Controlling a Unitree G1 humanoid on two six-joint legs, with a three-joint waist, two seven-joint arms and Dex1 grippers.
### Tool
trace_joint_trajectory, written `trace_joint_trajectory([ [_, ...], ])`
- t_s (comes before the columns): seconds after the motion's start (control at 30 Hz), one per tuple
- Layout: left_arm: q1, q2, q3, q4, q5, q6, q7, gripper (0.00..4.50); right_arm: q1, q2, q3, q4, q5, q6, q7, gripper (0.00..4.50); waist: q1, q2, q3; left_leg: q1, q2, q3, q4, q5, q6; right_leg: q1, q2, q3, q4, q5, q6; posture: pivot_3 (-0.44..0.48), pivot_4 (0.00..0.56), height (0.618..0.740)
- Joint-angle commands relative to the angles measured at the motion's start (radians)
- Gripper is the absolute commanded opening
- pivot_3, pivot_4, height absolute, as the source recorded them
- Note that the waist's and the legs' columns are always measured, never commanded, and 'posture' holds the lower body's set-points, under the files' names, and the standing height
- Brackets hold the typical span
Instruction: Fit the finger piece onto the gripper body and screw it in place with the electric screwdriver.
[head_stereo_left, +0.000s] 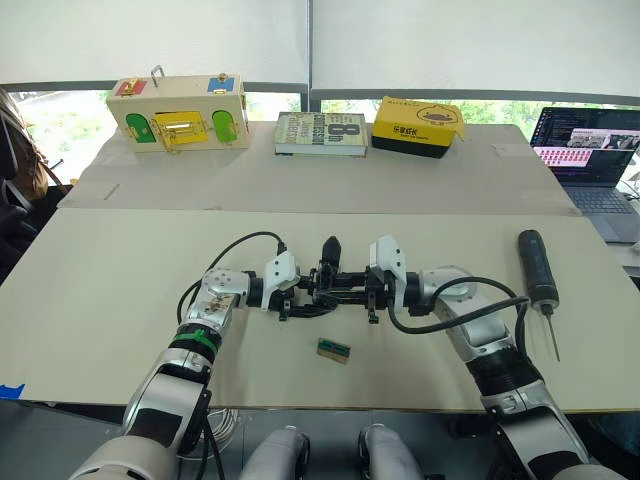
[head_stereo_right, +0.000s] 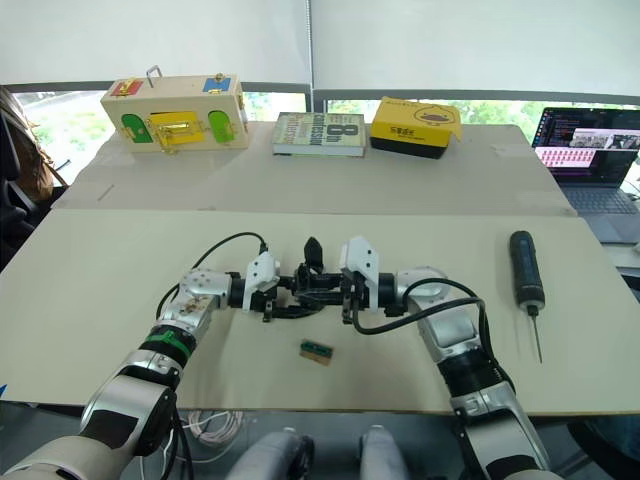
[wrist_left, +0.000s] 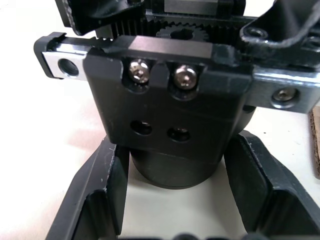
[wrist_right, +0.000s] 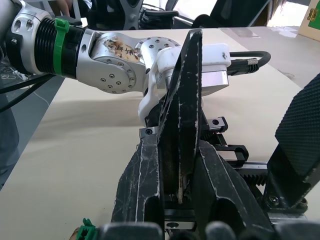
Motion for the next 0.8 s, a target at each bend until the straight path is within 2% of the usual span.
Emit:
trace_joint_trajectory([
  [0.03, 0.022, 0.003, -0.034, 0.000, 0.023, 0.018, -0.016, 2.25, 0.019, -0.024, 0.004, -0.017, -0.010, 0.036, -0.004, 0.35, 0.000, 0.000, 0.000, 0.000, 0.000, 0.000, 0.000, 0.000, 0.000, 0.000, 0.000, 0.000, 0.000, 0.000, 0.000, 0.000, 0.150, 0.740],
  [0.47, 0.023, 0.002, -0.028, -0.006, 0.001, 0.032, -0.020, 2.25, 0.013, -0.052, 0.060, -0.065, -0.027, 0.244, -0.033, 0.35, 0.002, 0.000, -0.001, 0.001, 0.000, 0.000, 0.000, 0.000, 0.000, 0.000, 0.000, 0.000, -0.001, 0.000, 0.000, 0.000, 0.150, 0.740],
  [0.63, 0.030, 0.003, -0.031, -0.012, 0.005, 0.033, -0.006, 2.25, -0.015, -0.066, 0.088, -0.029, -0.073, 0.243, -0.047, 0.35, -0.001, 0.000, -0.002, 0.004, 0.000, 0.000, 0.000, -0.001, 0.000, 0.002, 0.000, 0.000, -0.001, 0.000, 0.000, 0.000, 0.150, 0.740],
  [0.8, 0.038, 0.000, -0.029, -0.024, 0.007, 0.047, 0.021, 2.25, -0.023, -0.064, 0.103, -0.068, -0.060, 0.274, -0.059, 0.35, -0.004, 0.001, -0.004, 0.006, 0.000, 0.000, -0.001, -0.002, -0.001, 0.007, 0.000, 0.000, -0.002, 0.000, 0.000, 0.000, 0.150, 0.740],
])
